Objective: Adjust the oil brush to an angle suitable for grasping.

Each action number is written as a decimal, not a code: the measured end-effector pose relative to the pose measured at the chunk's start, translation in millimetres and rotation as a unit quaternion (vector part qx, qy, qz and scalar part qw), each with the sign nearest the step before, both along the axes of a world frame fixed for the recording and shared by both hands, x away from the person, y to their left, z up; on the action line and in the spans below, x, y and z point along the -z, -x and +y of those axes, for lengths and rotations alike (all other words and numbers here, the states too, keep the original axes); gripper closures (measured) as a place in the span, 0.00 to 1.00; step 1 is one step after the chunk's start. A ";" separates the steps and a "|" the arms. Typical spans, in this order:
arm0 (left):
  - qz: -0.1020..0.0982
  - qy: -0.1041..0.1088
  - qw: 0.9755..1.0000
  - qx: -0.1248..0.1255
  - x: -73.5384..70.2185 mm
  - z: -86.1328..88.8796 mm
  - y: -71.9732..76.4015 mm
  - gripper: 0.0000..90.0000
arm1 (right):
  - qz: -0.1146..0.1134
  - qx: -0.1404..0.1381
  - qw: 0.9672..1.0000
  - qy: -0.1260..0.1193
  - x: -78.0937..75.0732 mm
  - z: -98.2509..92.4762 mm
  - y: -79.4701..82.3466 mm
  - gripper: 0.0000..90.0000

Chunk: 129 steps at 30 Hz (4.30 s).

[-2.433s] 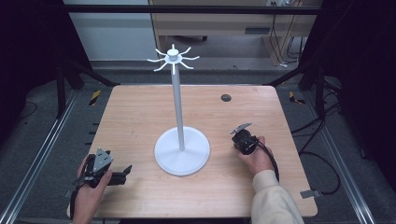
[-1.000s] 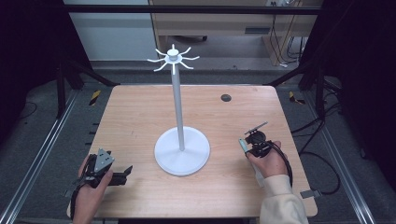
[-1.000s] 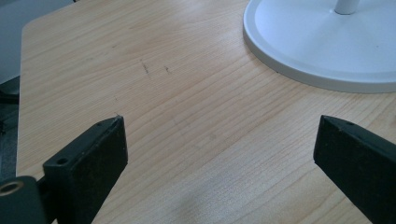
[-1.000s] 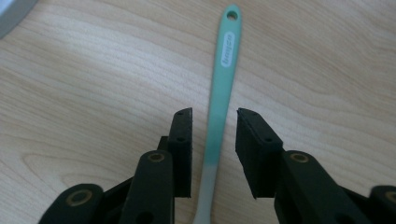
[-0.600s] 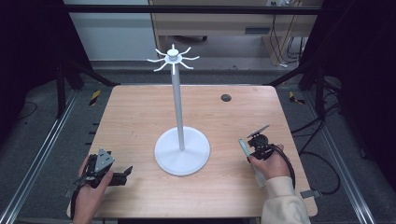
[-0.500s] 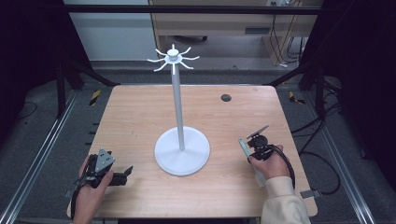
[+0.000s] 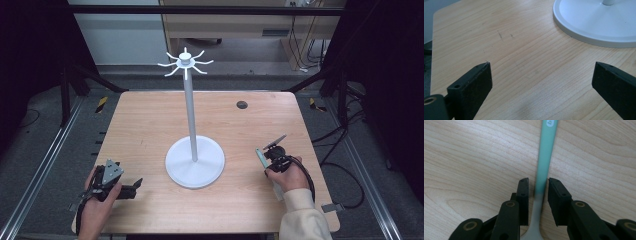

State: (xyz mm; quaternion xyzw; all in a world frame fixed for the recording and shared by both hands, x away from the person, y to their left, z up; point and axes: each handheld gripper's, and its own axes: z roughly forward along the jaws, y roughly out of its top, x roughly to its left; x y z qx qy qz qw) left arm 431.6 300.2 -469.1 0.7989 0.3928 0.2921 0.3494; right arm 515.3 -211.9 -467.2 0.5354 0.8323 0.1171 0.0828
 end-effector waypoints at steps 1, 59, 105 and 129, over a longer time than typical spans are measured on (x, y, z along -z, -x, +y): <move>0.000 0.000 1.000 0.000 0.0 0.1 0.0 0.03 | 0.001 0.001 1.000 0.000 0.1 0.0 0.0 0.80; -0.003 0.008 1.000 -0.010 -1.6 4.9 1.5 0.03 | -0.205 -0.008 0.973 -0.108 -47.8 -2.1 6.1 0.92; -0.004 0.020 1.000 -0.022 -2.4 6.3 -2.4 0.03 | -0.306 -0.056 0.929 -0.201 -104.3 30.7 -11.1 0.92; -0.003 0.029 1.000 -0.009 -1.6 2.5 -6.7 0.03 | -0.374 -0.086 0.900 -0.207 -156.1 49.5 25.0 0.92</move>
